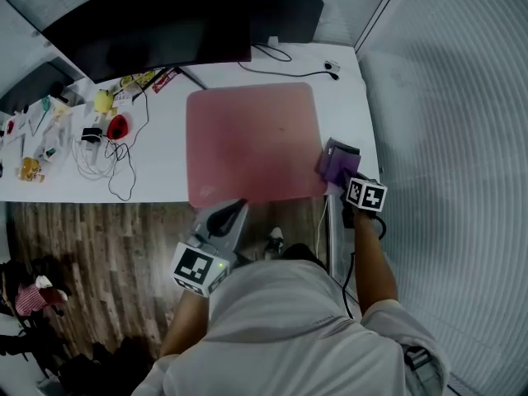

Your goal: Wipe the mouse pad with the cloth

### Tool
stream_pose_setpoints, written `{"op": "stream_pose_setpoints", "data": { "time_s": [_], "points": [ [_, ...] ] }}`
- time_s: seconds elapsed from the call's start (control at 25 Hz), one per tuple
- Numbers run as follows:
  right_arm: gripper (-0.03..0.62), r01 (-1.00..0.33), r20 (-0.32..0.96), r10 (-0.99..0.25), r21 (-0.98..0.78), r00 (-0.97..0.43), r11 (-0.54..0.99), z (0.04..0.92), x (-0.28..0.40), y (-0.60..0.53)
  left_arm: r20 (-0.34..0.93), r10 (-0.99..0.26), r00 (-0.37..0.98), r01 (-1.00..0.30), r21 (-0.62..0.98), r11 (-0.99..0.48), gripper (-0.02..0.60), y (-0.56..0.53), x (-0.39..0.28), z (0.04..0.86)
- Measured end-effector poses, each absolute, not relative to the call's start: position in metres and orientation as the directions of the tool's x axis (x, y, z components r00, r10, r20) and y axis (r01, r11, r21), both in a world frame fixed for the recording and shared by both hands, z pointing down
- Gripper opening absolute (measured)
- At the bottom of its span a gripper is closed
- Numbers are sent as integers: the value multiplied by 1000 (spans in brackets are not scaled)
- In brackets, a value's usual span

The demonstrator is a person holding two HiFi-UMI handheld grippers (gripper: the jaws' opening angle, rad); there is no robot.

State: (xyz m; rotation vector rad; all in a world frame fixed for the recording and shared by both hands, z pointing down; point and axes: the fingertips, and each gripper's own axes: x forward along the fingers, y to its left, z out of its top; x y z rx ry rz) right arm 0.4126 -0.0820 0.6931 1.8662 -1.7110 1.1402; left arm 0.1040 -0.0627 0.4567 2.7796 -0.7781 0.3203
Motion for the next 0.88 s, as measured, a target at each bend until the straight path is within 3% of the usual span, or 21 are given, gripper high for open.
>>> {"op": "stream_pose_setpoints", "data": {
  "time_s": [0.2, 0.32, 0.6, 0.88],
  "points": [
    [61, -924, 685, -729, -273, 9, -268, 661, 431, -81, 276, -515, 812, -567, 158, -809, 3, -62, 94, 452],
    [60, -917, 601, -798, -346, -54, -199, 628, 396, -102, 283, -543, 791, -596, 152, -789, 3, -65, 75, 451],
    [60, -855, 474, -779, -499, -410, 146, 573, 218, -165, 284, -613, 737, -665, 146, -732, 3, -73, 11, 442],
    [60, -671, 444, -517, -600, -732, 435, 572, 2, -162, 305, -703, 643, -760, 142, -634, 3, -82, -81, 439]
  ]
}}
